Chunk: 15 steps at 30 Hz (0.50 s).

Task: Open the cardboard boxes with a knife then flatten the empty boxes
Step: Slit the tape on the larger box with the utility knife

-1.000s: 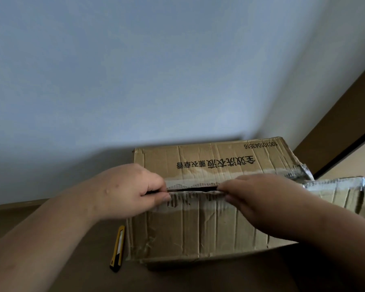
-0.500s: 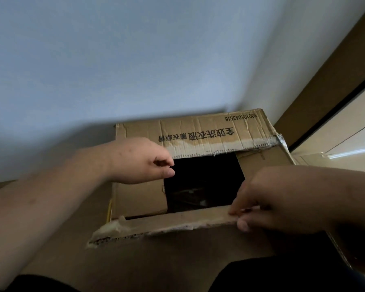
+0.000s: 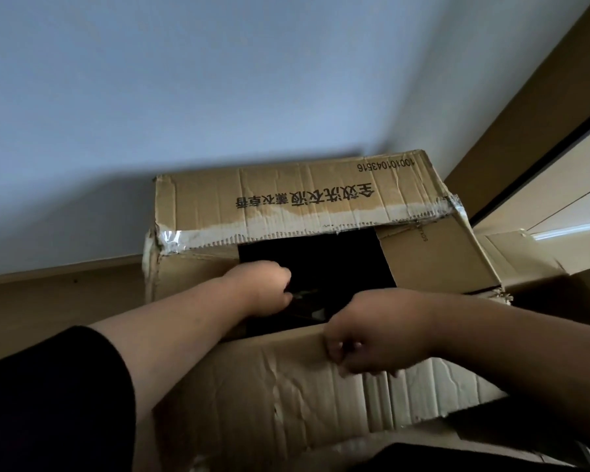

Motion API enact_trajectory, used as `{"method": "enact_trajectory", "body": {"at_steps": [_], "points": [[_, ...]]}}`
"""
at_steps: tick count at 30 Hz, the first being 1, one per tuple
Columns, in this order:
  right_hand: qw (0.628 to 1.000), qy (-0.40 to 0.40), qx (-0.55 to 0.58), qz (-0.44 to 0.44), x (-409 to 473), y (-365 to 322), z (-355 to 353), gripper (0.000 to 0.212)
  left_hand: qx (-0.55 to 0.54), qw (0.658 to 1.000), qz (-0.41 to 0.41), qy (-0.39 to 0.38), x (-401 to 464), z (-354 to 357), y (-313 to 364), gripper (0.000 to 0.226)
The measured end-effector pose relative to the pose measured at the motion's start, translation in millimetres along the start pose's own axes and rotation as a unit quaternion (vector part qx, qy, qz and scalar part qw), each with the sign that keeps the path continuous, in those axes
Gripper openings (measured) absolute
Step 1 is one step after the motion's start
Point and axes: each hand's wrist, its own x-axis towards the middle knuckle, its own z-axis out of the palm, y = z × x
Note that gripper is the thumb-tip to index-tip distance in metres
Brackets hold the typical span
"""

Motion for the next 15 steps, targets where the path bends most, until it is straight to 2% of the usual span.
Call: {"method": "enact_trajectory", "body": {"at_steps": [2, 3, 5, 6, 7, 10, 15], "points": [[0.984, 0.028, 0.173, 0.016, 8, 8, -10, 0.004, -0.018, 1.0, -0.021, -0.003, 11, 11, -9, 0.035], [0.973, 0.067, 0.218, 0.024, 14, 15, -14, 0.005, -0.028, 0.999, -0.026, -0.005, 15, 15, -14, 0.032], [0.966, 0.151, 0.204, 0.054, 34, 37, -19, 0.006, -0.067, 0.997, -0.036, -0.004, 21, 20, -24, 0.028], [0.968, 0.168, 0.168, 0.083, 46, 49, -21, 0.008, -0.093, 0.994, -0.048, -0.008, 23, 21, -28, 0.03], [0.974, 0.152, 0.121, 0.115, 59, 61, -21, 0.012, -0.116, 0.991, -0.065, -0.009, 26, 23, -32, 0.032], [0.983, 0.026, -0.004, 0.181, 99, 88, -16, 0.027, -0.156, 0.983, -0.096, -0.023, 36, 31, -44, 0.031], [0.978, -0.061, -0.062, 0.189, 144, 115, -7, 0.038, -0.136, 0.98, -0.116, -0.088, 56, 50, -57, 0.033]]}}
